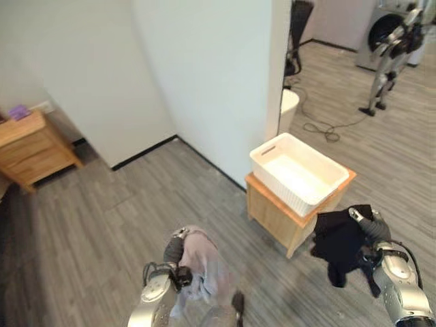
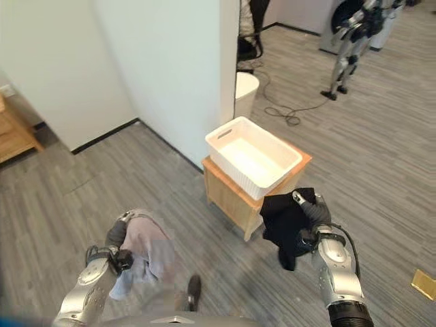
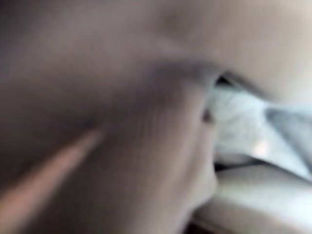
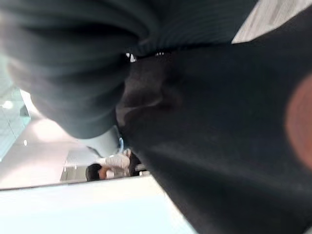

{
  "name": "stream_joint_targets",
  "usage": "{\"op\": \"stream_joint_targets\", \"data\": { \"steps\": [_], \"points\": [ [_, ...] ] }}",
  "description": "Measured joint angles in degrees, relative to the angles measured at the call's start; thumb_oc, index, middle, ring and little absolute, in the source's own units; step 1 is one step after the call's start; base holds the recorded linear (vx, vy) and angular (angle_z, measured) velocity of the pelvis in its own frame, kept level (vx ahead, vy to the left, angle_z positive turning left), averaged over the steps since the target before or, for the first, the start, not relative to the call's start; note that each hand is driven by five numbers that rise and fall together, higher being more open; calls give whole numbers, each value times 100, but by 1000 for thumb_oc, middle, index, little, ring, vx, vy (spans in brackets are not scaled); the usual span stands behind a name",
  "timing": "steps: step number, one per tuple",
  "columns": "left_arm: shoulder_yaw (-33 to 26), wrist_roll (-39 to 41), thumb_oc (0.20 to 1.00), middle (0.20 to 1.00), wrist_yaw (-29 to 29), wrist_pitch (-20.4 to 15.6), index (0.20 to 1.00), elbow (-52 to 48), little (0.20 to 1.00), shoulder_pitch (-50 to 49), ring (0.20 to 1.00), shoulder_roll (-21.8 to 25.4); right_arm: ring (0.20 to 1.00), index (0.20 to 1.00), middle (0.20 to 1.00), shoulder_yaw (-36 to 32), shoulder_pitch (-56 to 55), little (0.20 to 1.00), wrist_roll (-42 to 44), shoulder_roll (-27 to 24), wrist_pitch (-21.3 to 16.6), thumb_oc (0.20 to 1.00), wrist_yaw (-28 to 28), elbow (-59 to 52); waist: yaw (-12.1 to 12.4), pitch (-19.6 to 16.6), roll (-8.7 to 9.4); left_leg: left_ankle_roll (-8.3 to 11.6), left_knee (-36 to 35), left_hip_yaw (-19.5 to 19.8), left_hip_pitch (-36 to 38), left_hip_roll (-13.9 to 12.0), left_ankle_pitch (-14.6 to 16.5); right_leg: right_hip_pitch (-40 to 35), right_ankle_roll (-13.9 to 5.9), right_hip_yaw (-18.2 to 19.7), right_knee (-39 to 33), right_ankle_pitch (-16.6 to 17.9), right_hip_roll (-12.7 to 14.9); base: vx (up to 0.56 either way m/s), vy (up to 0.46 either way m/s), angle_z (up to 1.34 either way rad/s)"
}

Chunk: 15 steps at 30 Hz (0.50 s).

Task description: Pick up bed clothes into laundry basket.

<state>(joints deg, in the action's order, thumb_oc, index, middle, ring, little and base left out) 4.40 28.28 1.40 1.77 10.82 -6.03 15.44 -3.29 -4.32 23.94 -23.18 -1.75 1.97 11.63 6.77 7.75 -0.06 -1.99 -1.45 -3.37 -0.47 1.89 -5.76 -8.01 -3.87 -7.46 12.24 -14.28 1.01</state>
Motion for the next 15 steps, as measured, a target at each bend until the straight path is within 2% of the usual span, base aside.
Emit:
{"op": "stream_joint_targets", "data": {
  "steps": [1,2,3,4,5,6,8,9,10,11,12,13,15],
  "points": [
    [13,-17,200,200,-2,-3,200,2,200,51,200,27,200,200,200,36,23,200,-47,-2,0,200,-4,-3,-4,3,19,-45,3,-36,12,31,24,108,-88,-10,297,-107,78,122,99,-24],
    [27,-47,200,200,-5,1,200,9,200,151,200,58,200,200,200,57,39,200,-71,4,1,200,-5,-2,12,9,43,-131,9,-47,88,95,86,279,-144,-64,707,-294,272,270,168,-19],
    [30,-68,200,200,-2,-2,200,-1,200,257,200,83,200,200,200,82,56,200,-106,-11,-2,200,-16,-3,-20,24,79,-294,102,-2,118,230,300,349,-262,-67,895,-144,455,337,164,-15],
    [41,-112,200,200,-1,-3,200,0,200,317,200,163,200,200,200,138,82,200,-124,11,-1,200,-11,24,-45,95,61,-275,135,31,119,236,457,546,-277,68,1439,-141,484,350,8,-1],
    [127,-215,200,200,13,0,200,15,200,447,200,359,200,200,200,217,150,200,-124,44,17,200,-12,10,-67,292,48,-299,132,162,378,254,460,1132,-258,129,2865,2,617,213,-69,40],
    [179,-250,200,200,-1,3,200,-29,200,401,200,508,200,200,200,222,-72,200,-124,175,38,200,-83,-33,-195,296,80,-211,36,282,554,269,515,1300,-264,-18,2802,-162,833,222,-113,41],
    [46,-255,200,200,-4,-34,200,-224,200,233,200,580,200,200,200,225,-149,200,-124,166,44,200,-135,-40,-163,296,156,-214,79,251,576,324,560,1578,-294,-7,1911,20,1133,204,-146,23],
    [-54,-256,200,200,1,-34,200,-195,200,204,200,604,200,200,200,170,-179,200,-125,144,45,200,-151,-33,-203,278,225,-179,49,361,532,344,609,1779,-380,242,1167,256,1180,246,-213,29],
    [-101,-332,200,200,14,-33,200,-138,200,204,200,629,200,200,200,120,-208,200,-150,95,46,200,-160,-11,-178,269,233,-79,65,533,469,326,550,1734,-393,521,435,439,1052,271,-202,88],
    [-180,-497,200,200,10,-3,200,-138,200,170,200,706,200,200,200,-97,-311,200,-179,-20,150,200,-183,11,-254,294,274,-75,-13,640,512,252,489,1428,-392,824,-432,857,847,301,-206,80],
    [-356,-495,200,200,16,-5,200,-207,200,-101,200,691,200,200,200,-515,-424,200,-215,27,169,200,-130,7,-176,264,390,1,-165,695,788,241,532,1111,-387,724,-757,1478,848,283,-190,65],
    [-721,-480,200,200,29,-2,200,-237,200,-433,200,429,200,200,200,-788,-390,200,-218,-138,165,200,-119,-4,-156,194,347,131,-280,743,969,89,628,818,-437,618,-1042,1782,724,202,-174,6],
    [-741,-477,200,200,28,-9,200,-264,200,-532,200,344,200,200,200,-1032,-212,200,-219,-600,124,200,-54,22,-146,141,307,175,-356,771,965,-54,614,635,-336,520,-1507,2000,575,94,-102,6]
  ]
}}
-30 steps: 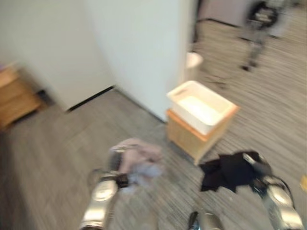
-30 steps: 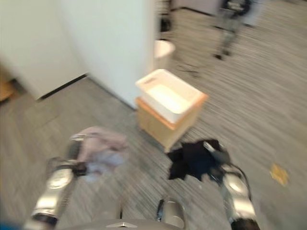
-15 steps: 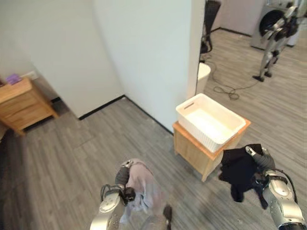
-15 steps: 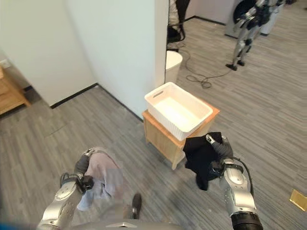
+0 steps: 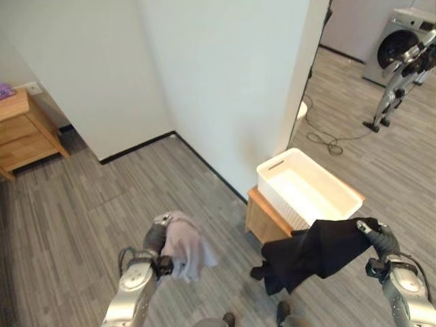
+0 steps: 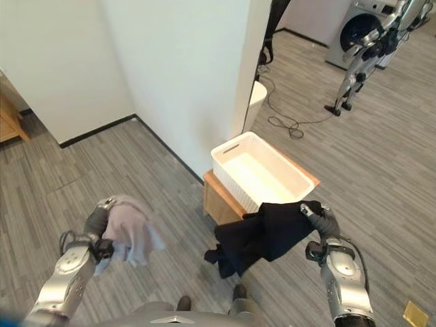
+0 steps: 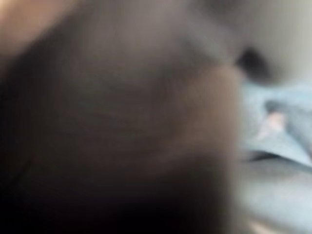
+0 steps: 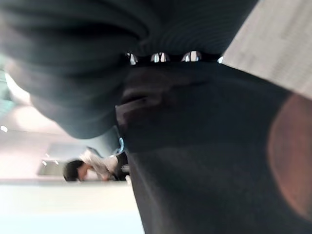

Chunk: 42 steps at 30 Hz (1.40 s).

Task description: Pick up bed clothes into laundry basket.

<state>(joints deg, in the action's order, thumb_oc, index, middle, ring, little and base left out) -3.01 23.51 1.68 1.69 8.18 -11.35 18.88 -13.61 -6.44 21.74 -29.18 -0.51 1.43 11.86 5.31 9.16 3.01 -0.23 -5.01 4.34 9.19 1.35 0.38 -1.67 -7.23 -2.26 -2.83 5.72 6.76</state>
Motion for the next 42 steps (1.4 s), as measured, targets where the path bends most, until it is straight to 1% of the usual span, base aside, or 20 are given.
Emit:
{"op": "stream_joint_targets", "data": {
  "steps": [3,6,7,8,9,12,13,14,15,17,18,19,20,21,22,23,27,30,33,42],
  "points": [
    [302,1,200,200,-45,1,200,-11,200,37,200,1,200,200,200,-241,534,200,23,-1152,-92,200,118,271,-18,-3,26,64,6,102,-8,-145,-37,-162,70,-148,-294,172,-154,30,-74,18],
    [540,49,200,200,-84,-4,200,-67,200,55,200,-10,200,200,200,-127,1082,200,196,-1747,-285,200,176,658,-23,-1,63,112,9,131,-58,-233,-37,-164,79,-231,-296,163,-233,-3,-70,10],
    [734,68,200,200,-149,-4,200,-82,200,119,200,-11,200,200,200,0,1545,200,319,-2243,-273,200,143,1135,-3,7,104,201,10,230,-113,-281,-38,-158,96,-333,-296,156,-270,-17,-50,24],
    [767,79,200,200,-181,-4,200,-82,200,129,200,-11,200,200,200,44,1739,200,362,-2392,-272,200,136,1323,-2,11,131,224,9,260,-118,-289,-53,-158,119,-365,-296,158,-276,-12,-32,22],
    [863,110,200,200,-198,-7,200,-83,200,124,200,11,200,200,200,390,2157,200,471,-2808,-273,200,108,1713,24,16,168,240,17,261,-124,-297,-56,-134,120,-352,-298,119,-288,0,-28,10],
    [939,124,200,200,-207,-21,200,-88,200,39,200,92,200,200,200,946,2785,200,642,-3296,-270,200,38,1919,144,-23,235,250,27,263,-255,-304,-24,-31,196,-355,-298,128,-292,9,-37,-6],
    [968,162,200,200,-214,-20,200,-86,200,-10,200,200,200,200,200,1611,3513,200,733,-3626,-251,200,-33,2255,132,-22,239,250,38,250,-317,-295,-24,44,206,-344,-297,144,-285,43,-17,-11],
    [960,271,200,200,-221,-24,200,-92,200,-21,200,256,200,200,200,1821,3881,200,774,-3795,-255,200,-85,2412,169,-9,270,244,35,265,-351,-293,-37,57,212,-374,-299,166,-277,44,-19,-2],
    [954,331,200,200,-219,-26,200,-102,200,-50,200,346,200,200,200,2431,4534,200,831,-4085,-253,200,-117,2721,171,-5,280,245,51,273,-330,-300,-42,51,216,-368,-300,170,-284,28,-10,9],
    [934,333,200,200,-214,-43,200,-122,200,-121,200,468,200,200,200,3080,5371,200,810,-4372,-271,200,-183,2998,297,-3,364,237,47,281,-338,-317,-71,47,214,-406,-313,198,-297,-10,-7,8],
    [929,334,200,200,-214,-44,200,-120,200,-166,200,522,200,200,200,3656,5955,200,787,-4474,-275,200,-204,3202,309,-6,412,228,72,292,-350,-318,-79,53,216,-413,-314,199,-298,-13,0,7],
    [933,335,200,200,-218,-45,200,-120,200,-197,200,570,200,200,200,3911,6354,200,740,-4479,-268,200,-213,3315,317,-7,455,230,84,304,-388,-318,-84,61,219,-427,-315,203,-298,-8,-1,10],
    [941,346,200,200,-219,-42,200,-113,200,-222,200,636,200,200,200,4871,7332,200,706,-4473,-259,200,-238,3754,315,6,496,236,111,339,-402,-304,-87,66,224,-448,-316,210,-288,-8,-1,11],
    [940,412,200,200,-237,-43,200,-123,200,-225,200,658,200,200,200,5351,7910,200,614,-4486,-245,200,-255,3979,311,12,514,279,112,375,-406,-294,-117,75,221,-457,-313,214,-284,-10,-6,13],
    [930,511,200,200,-243,-49,200,-122,200,-229,200,666,200,200,200,5398,8089,200,579,-4500,-262,200,-264,4028,338,4,538,281,111,377,-416,-291,-123,75,222,-474,-313,214,-273,-9,-4,11],
    [958,554,200,200,-257,-50,200,-116,200,-235,200,708,200,200,200,5852,8651,200,567,-4494,-270,200,-278,4272,424,2,585,289,109,396,-424,-286,-125,71,221,-507,-315,213,-266,-2,-3,7],
    [1010,554,200,200,-317,-49,200,-113,200,-248,200,871,200,200,200,6520,9522,200,506,-4461,-281,200,-300,4652,571,-47,698,301,112,403,-513,-269,-133,152,216,-515,-299,208,-253,-2,4,5],
    [1065,555,200,200,-341,-49,200,-110,200,-230,200,901,200,200,200,7037,10003,200,388,-4152,-228,200,-316,5341,614,-51,704,303,118,422,-514,-240,-135,138,215,-534,-299,206,-247,-11,6,4],
    [1063,556,200,200,-380,-49,200,-111,200,-251,200,912,200,200,200,7240,10058,200,229,-4108,-130,200,-327,5505,655,-49,711,304,123,457,-551,-223,-136,148,209,-582,-298,202,-226,-16,5,6],
    [1000,556,200,200,-357,-55,200,-36,200,-276,200,973,200,200,200,7208,10048,200,65,-3937,-68,200,-326,5645,760,-46,718,312,124,568,-615,-211,-147,167,189,-683,-299,185,-210,-16,8,6]
  ]
}}
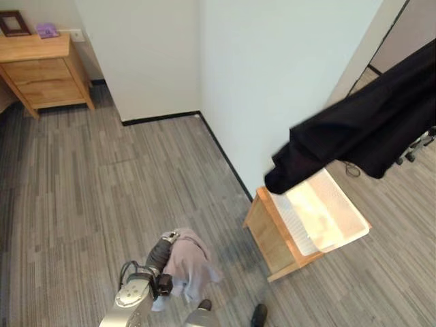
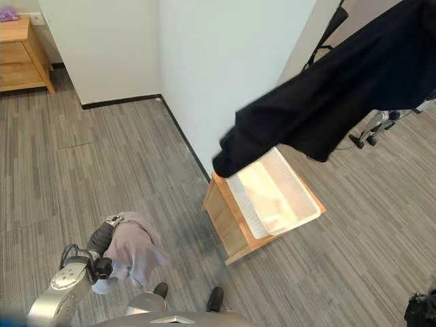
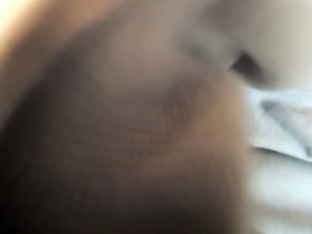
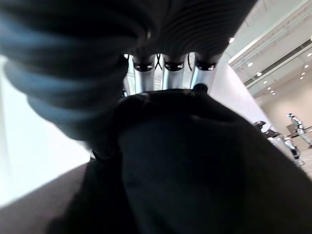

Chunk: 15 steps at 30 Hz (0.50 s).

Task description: Pick up bed clothes into laundry basket.

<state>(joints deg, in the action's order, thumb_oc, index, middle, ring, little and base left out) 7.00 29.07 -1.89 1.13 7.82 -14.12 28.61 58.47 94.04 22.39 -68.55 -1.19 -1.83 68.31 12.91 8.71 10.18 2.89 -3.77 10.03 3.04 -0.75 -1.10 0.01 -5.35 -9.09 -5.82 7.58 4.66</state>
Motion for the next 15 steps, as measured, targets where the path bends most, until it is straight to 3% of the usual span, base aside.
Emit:
{"op": "stream_joint_targets", "data": {
  "steps": [7,15],
  "points": [
    [-79,4,200,200,166,-96,200,274,200,-91,200,-9,200,200,200,70,-180,200,-916,369,14,200,10,-376,23,17,51,23,9,4,-86,-3,-21,88,12,0,0,12,-14,-15,3,0],
    [-60,-1,200,200,220,-101,200,454,200,-71,200,-34,200,200,200,-325,-1080,200,-1267,411,-198,200,143,-2393,-18,67,131,32,4,-71,-161,-18,-15,204,22,55,1,23,-46,-20,5,-5]
  ]
}}
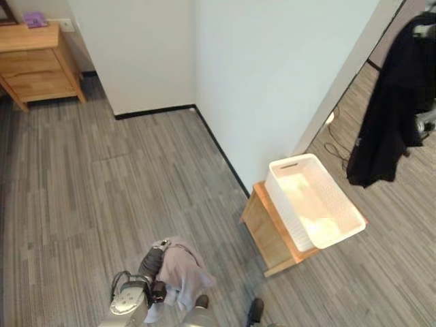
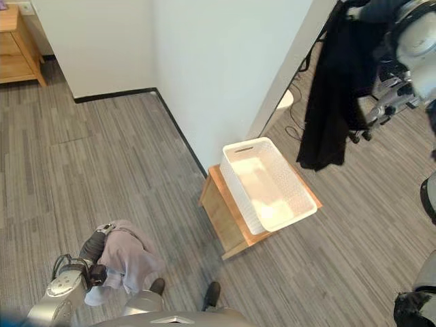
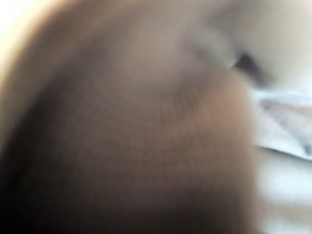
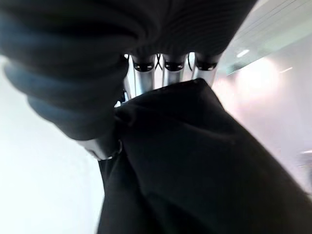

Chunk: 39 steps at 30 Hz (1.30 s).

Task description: Pick up bed clothes into laundry basket.

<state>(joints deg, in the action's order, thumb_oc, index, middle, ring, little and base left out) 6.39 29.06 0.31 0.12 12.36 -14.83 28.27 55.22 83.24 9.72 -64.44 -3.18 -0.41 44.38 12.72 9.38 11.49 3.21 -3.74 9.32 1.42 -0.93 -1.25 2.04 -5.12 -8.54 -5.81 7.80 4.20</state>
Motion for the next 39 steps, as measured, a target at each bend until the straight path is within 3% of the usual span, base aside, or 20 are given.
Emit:
{"op": "stream_joint_targets", "data": {
  "steps": [6,23,31,39],
  "points": [
    [23,0,200,200,3,-2,200,3,200,-2,200,-8,200,200,200,-40,-426,200,-323,62,-49,200,-9,-51,30,103,-24,-4,1,-104,-21,10,-3,72,-2,114,0,24,5,-17,12,-9],
    [14,1,200,200,72,-30,200,2,200,166,200,-75,200,200,200,-321,-514,200,-478,99,82,200,-5,1090,-5,308,-256,-3,-5,-109,-22,-12,-2,76,-1,118,-1,24,-4,0,0,0],
    [53,1,200,200,127,-43,200,2,200,244,200,-87,200,200,200,-999,-1044,200,-474,612,163,200,19,1098,-24,351,-296,2,-9,-114,-45,-26,1,107,-1,121,-1,24,-22,-8,-2,0],
    [244,1,200,200,167,-61,200,0,200,433,200,-111,200,200,200,-1261,-1823,200,-540,1294,184,200,-17,1186,-3,482,-305,15,-6,-115,-182,-26,-14,245,28,122,1,55,-32,-4,0,0]
  ]
}}
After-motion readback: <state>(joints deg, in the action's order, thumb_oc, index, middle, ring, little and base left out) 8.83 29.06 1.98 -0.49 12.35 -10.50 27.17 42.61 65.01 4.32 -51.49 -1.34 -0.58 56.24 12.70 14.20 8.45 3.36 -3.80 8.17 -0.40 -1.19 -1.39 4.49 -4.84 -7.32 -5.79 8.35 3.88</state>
